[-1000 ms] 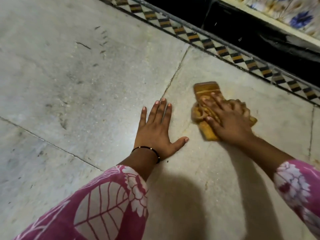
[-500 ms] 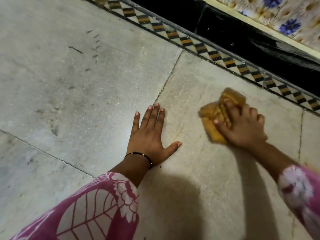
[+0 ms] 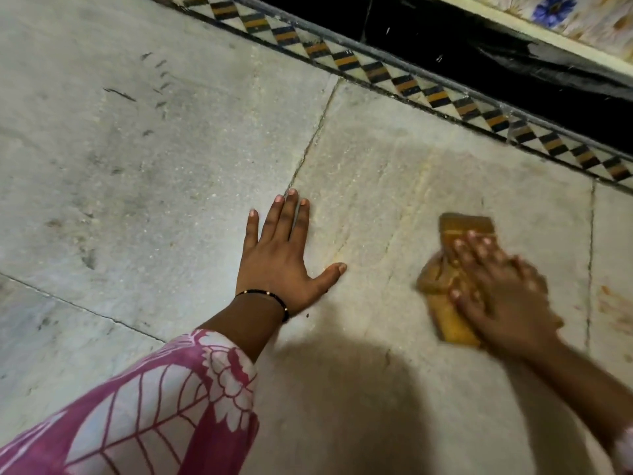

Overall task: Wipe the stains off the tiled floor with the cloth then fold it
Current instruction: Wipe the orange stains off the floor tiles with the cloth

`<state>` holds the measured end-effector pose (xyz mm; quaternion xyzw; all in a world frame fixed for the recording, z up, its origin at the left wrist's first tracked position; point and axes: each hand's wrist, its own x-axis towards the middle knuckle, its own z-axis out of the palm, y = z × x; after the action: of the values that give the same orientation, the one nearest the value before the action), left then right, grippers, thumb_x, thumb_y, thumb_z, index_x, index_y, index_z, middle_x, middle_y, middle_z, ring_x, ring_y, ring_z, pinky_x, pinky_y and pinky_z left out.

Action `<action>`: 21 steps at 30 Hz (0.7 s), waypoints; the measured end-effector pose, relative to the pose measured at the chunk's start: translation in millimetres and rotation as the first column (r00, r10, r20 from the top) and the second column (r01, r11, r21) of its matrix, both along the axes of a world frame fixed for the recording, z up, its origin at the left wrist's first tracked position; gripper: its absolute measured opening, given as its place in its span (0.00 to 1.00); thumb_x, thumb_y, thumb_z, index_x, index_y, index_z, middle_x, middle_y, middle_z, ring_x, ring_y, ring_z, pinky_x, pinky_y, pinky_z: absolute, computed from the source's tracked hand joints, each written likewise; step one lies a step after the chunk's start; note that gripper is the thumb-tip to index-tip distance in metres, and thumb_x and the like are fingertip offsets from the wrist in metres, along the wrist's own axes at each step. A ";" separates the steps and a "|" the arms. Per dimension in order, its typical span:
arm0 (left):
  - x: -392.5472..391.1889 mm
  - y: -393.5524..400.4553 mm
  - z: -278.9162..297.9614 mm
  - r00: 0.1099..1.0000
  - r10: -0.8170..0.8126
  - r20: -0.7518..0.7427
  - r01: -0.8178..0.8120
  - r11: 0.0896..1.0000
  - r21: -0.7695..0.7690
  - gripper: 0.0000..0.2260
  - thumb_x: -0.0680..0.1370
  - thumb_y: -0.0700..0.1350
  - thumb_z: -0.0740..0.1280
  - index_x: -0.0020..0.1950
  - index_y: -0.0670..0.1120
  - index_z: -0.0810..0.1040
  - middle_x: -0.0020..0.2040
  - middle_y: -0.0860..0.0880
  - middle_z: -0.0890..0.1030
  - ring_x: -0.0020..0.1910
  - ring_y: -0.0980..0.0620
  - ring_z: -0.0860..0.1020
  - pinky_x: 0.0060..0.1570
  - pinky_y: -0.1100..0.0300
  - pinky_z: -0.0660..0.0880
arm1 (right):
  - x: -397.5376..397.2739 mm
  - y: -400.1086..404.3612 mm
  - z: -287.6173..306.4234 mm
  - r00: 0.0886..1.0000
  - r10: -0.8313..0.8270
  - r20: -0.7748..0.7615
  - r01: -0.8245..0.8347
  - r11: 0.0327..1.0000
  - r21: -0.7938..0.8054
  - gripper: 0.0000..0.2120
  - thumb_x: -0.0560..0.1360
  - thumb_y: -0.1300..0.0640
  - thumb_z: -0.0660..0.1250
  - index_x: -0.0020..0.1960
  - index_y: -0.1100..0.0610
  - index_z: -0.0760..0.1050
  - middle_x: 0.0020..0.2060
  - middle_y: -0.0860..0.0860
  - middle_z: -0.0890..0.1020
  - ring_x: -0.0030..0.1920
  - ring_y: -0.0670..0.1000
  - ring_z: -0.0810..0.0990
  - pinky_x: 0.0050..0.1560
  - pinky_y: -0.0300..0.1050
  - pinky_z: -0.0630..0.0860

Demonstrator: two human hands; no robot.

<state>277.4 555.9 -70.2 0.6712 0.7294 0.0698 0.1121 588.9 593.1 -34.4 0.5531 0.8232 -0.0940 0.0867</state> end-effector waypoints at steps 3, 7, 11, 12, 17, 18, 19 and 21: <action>-1.2 1.7 -0.7 1.000 -0.013 -0.014 0.013 1.000 0.000 0.44 0.72 0.74 0.46 0.78 0.48 0.41 0.78 0.49 0.41 0.76 0.52 0.39 0.73 0.45 0.38 | -7.3 52.7 1.7 0.980 -0.199 -0.028 0.199 0.980 0.019 0.36 0.72 0.30 0.40 0.76 0.43 0.41 0.77 0.48 0.45 0.76 0.50 0.46 0.73 0.58 0.46; 0.4 -3.0 -4.4 1.000 -0.007 -0.028 0.007 1.000 0.009 0.43 0.72 0.73 0.48 0.78 0.48 0.43 0.78 0.50 0.43 0.76 0.52 0.41 0.74 0.45 0.40 | -72.2 64.1 -2.4 0.980 -0.196 -0.019 0.196 0.981 -0.016 0.34 0.77 0.37 0.46 0.77 0.50 0.42 0.77 0.53 0.44 0.76 0.55 0.45 0.73 0.54 0.43; 1.5 -2.2 -3.4 0.999 -0.008 -0.046 0.010 1.000 0.026 0.43 0.71 0.73 0.48 0.78 0.48 0.44 0.79 0.49 0.44 0.77 0.52 0.42 0.74 0.45 0.41 | -49.4 -11.4 -11.4 0.993 0.105 -0.048 -0.104 0.994 0.021 0.33 0.74 0.37 0.41 0.77 0.46 0.42 0.76 0.46 0.44 0.76 0.49 0.44 0.73 0.52 0.40; 2.2 -2.0 -3.5 0.999 -0.009 -0.048 0.010 1.000 0.029 0.43 0.71 0.73 0.48 0.78 0.48 0.45 0.79 0.49 0.45 0.77 0.52 0.43 0.74 0.45 0.42 | -27.1 -24.1 -13.2 0.996 0.072 -0.056 -0.071 0.997 0.023 0.33 0.74 0.37 0.42 0.77 0.45 0.43 0.76 0.45 0.44 0.76 0.47 0.44 0.73 0.51 0.40; 2.4 -1.8 -5.5 0.998 -0.013 -0.054 0.015 0.999 0.042 0.43 0.71 0.74 0.48 0.78 0.49 0.45 0.79 0.49 0.45 0.77 0.52 0.43 0.74 0.46 0.40 | 32.1 6.6 -12.5 0.964 -0.263 -0.037 0.264 0.964 0.029 0.34 0.74 0.34 0.42 0.77 0.44 0.41 0.77 0.47 0.44 0.76 0.50 0.44 0.73 0.55 0.42; 2.2 -1.1 -6.0 0.998 -0.014 -0.060 0.016 0.999 0.042 0.43 0.71 0.74 0.48 0.78 0.49 0.45 0.79 0.49 0.45 0.77 0.52 0.43 0.74 0.46 0.40 | 24.3 20.5 -12.8 0.950 -0.308 -0.039 0.309 0.951 0.020 0.34 0.75 0.35 0.43 0.77 0.46 0.40 0.77 0.48 0.43 0.76 0.51 0.43 0.74 0.56 0.41; 1.9 -1.9 -6.0 0.998 -0.012 -0.069 0.015 0.999 0.037 0.43 0.71 0.74 0.48 0.78 0.49 0.45 0.79 0.49 0.45 0.77 0.52 0.43 0.74 0.46 0.41 | 11.9 28.5 -13.0 0.942 -0.334 -0.040 0.335 0.942 0.006 0.34 0.76 0.36 0.44 0.77 0.47 0.40 0.77 0.49 0.42 0.76 0.52 0.42 0.74 0.56 0.40; -0.1 -0.7 -6.1 0.997 -0.012 -0.074 0.014 1.000 0.022 0.44 0.71 0.74 0.47 0.78 0.49 0.44 0.79 0.50 0.45 0.77 0.52 0.43 0.74 0.46 0.41 | -16.3 27.3 -12.1 0.947 -0.319 -0.045 0.318 0.948 -0.024 0.32 0.79 0.40 0.47 0.77 0.49 0.41 0.77 0.50 0.43 0.76 0.53 0.42 0.74 0.55 0.40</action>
<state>277.3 555.1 -76.3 0.6792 0.7279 0.0522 0.0780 572.6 620.4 -46.5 0.6755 0.7244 -0.1266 0.0550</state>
